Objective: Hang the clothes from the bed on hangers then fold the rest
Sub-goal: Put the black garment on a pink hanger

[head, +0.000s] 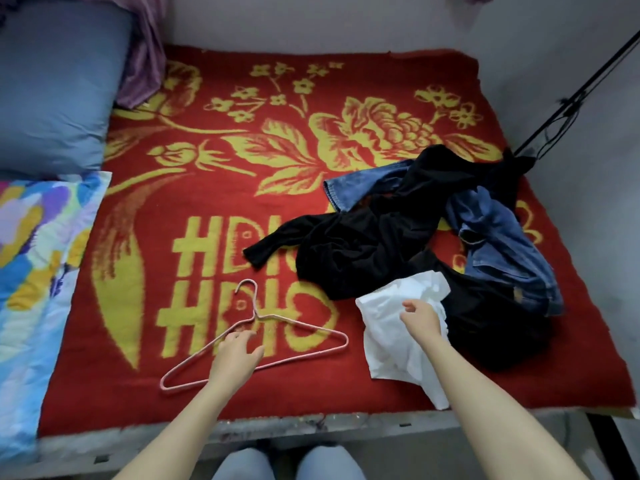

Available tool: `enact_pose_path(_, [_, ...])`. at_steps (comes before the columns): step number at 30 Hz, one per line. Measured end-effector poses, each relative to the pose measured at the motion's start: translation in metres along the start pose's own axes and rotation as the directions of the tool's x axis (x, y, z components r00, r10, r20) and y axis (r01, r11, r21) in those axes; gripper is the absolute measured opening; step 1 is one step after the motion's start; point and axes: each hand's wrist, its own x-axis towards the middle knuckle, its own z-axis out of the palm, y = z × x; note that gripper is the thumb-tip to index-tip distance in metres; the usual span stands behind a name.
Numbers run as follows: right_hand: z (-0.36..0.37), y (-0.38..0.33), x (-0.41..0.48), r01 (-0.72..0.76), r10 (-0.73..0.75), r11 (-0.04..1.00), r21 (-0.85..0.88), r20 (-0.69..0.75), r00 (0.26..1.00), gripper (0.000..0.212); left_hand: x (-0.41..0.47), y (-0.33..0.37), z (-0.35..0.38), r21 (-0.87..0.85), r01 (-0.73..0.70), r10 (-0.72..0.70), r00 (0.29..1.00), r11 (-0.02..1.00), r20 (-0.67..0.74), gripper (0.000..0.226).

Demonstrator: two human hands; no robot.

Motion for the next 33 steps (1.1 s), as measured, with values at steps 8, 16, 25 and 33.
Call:
enact_pose_path(8, [0.083,-0.04,0.071,0.313,-0.274,0.889,-0.336,0.158,0.949,0.053,0.027,-0.028,0.019,-0.113,0.077,-0.089,0.991,0.991,-0.103,0.036])
enact_pose_path(16, [0.145,-0.071,0.151,0.308,-0.235,0.629,-0.714,0.203,0.951,0.092,0.046,-0.108,0.002,-0.1,0.239,-0.255,0.946,0.966,-0.202,0.036])
enact_pose_path(25, [0.129,-0.048,0.104,0.33,-0.261,0.663,-0.672,0.206,0.943,0.021,0.032,-0.1,-0.004,-0.147,0.259,-0.284,0.94,0.955,-0.19,0.037])
enact_pose_path(33, [0.007,-0.177,-0.009,0.703,-0.717,0.697,0.143,0.154,0.68,0.019,0.027,-0.009,-0.053,-0.202,-0.086,0.061,0.99,0.976,-0.127,0.095])
